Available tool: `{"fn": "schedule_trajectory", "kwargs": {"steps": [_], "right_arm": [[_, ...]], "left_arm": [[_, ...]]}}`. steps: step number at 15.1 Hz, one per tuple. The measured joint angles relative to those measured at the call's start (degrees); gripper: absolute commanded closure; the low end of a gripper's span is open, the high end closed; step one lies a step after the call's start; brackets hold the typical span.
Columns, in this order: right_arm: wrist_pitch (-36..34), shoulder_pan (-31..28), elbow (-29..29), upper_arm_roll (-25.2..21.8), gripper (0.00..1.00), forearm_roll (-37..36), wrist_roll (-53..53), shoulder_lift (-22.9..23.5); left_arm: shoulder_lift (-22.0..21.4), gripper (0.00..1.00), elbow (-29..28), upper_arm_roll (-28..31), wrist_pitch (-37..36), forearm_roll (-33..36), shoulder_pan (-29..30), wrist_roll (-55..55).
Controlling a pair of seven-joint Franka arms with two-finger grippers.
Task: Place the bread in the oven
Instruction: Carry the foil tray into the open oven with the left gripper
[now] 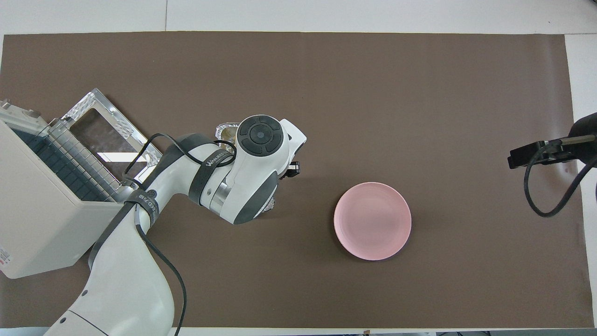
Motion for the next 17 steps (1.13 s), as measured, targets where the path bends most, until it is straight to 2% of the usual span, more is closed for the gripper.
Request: {"fn": "schedule_trajectory", "kwargs": {"steps": [1,9,14,17], "right_arm": [[-0.31,-0.08,0.66,0.00,0.00,0.01,0.00,0.20],[-0.79,-0.15,1.45,0.07,0.00,2.40,0.00,0.28],[-0.79,-0.23,1.58,0.06,0.00,2.40,0.00,0.28],[-0.80,-0.23,1.78,0.06,0.00,2.36,0.00,0.23]], "left_arm": [[0.00,1.00,-0.08,0.02,0.01,0.00,-0.07,-0.09],[-0.13,1.00,0.75,1.13,-0.22,-0.04,0.56,-3.41],[-2.29,1.00,12.57,4.82,-11.63,-0.01,3.82,-6.17],[-1.84,1.00,18.58,9.80,-17.20,0.03,7.41,-6.13]]}}
